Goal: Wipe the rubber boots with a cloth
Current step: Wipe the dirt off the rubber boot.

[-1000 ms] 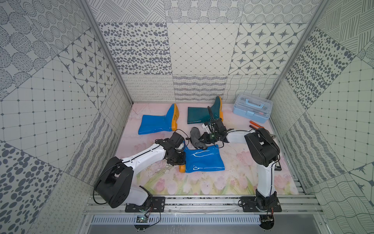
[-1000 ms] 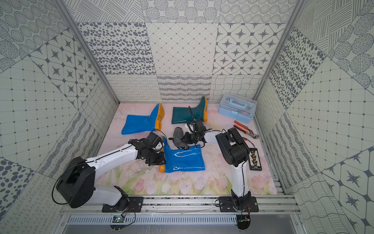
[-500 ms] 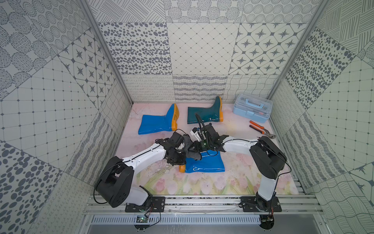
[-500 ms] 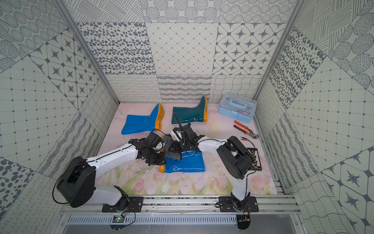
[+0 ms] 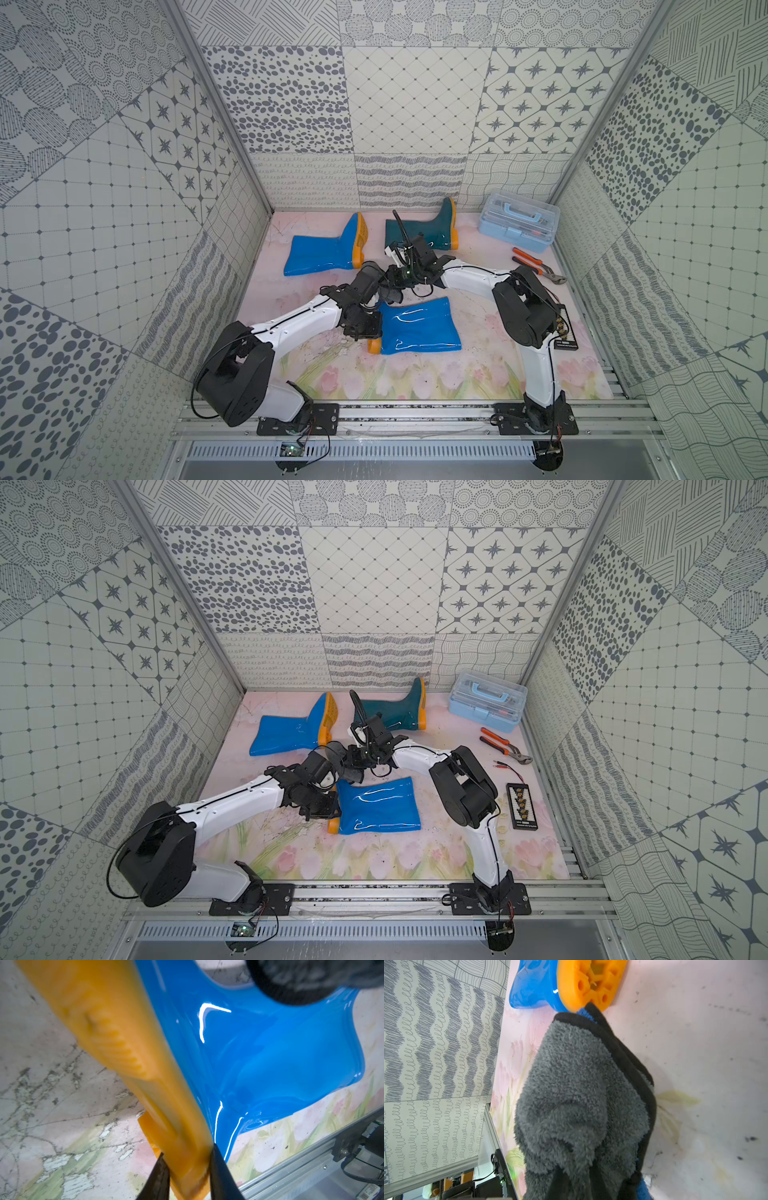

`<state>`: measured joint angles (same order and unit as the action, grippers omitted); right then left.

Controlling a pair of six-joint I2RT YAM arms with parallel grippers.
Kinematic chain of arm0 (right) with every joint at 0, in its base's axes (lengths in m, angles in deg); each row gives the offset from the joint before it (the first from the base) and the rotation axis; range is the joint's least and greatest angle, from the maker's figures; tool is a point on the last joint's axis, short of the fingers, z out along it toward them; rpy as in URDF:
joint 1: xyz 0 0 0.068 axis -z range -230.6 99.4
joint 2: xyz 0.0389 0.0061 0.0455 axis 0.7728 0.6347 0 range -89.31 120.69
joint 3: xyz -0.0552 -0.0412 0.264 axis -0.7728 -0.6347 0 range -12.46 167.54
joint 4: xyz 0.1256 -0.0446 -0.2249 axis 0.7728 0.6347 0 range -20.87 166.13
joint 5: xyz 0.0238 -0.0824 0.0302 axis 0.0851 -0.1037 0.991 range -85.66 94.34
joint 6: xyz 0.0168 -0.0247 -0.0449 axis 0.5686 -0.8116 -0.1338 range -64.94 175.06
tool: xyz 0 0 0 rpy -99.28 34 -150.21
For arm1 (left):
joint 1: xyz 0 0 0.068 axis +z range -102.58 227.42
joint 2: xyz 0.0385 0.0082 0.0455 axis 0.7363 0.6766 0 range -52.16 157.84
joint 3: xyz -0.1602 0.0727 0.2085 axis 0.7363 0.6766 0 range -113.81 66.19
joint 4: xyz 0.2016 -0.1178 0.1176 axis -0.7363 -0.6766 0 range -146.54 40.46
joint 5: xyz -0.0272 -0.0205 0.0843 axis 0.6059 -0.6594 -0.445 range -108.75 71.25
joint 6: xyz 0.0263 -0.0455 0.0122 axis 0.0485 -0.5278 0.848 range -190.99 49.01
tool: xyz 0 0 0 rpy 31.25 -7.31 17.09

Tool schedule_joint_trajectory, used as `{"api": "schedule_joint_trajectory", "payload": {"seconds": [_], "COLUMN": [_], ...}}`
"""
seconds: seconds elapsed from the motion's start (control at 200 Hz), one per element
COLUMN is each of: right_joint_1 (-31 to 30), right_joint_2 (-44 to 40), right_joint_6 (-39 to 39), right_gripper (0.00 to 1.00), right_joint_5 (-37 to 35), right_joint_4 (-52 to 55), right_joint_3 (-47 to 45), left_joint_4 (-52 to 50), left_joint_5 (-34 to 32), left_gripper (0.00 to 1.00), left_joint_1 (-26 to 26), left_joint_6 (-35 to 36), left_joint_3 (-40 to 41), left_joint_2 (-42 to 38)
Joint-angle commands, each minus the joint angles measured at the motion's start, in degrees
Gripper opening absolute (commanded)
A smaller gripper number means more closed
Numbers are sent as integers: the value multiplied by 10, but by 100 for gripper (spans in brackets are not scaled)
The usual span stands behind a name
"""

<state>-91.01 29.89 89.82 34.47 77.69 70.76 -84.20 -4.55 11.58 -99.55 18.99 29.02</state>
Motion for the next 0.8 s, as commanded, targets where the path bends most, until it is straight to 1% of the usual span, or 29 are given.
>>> {"api": "schedule_joint_trajectory", "payload": {"seconds": [0.0, 0.07, 0.14, 0.245, 0.28, 0.335, 0.475, 0.615, 0.69, 0.795], "right_joint_1": [-18, -25, -35, -53, -59, -68, -82, -93, -102, -120], "right_joint_2": [-24, -36, -47, -57, -61, -67, -84, -99, -108, -124], "right_joint_6": [15, 19, 17, 9, 5, 0, 3, 7, 7, 6], "right_gripper": [0, 0, 0, 0, 0, 0, 0, 0, 0, 0], "right_joint_5": [-27, -29, -36, -45, -51, -60, -74, -83, -87, -98], "right_joint_4": [-85, -88, -85, -71, -66, -58, -53, -53, -51, -41], "right_joint_3": [-21, -42, -55, -62, -65, -70, -100, -136, -154, -182], "left_joint_4": [10, 27, 50, 83, 85, 119, 159, 173, 179, 192], "left_joint_5": [-30, -2, 26, 66, 77, 96, 116, 130, 138, 149], "left_gripper": [38, 41, 41, 37, 37, 37, 44, 45, 42, 28], "left_joint_1": [15, 39, 61, 79, 83, 85, 95, 117, 120, 120], "left_joint_6": [-9, -30, -44, -51, -54, -58, -76, -93, -98, -110], "left_joint_3": [30, 45, 68, 100, 108, 124, 156, 178, 188, 199], "left_joint_2": [-23, -52, -83, -101, -102, -110, -146, -171, -174, -178]}}
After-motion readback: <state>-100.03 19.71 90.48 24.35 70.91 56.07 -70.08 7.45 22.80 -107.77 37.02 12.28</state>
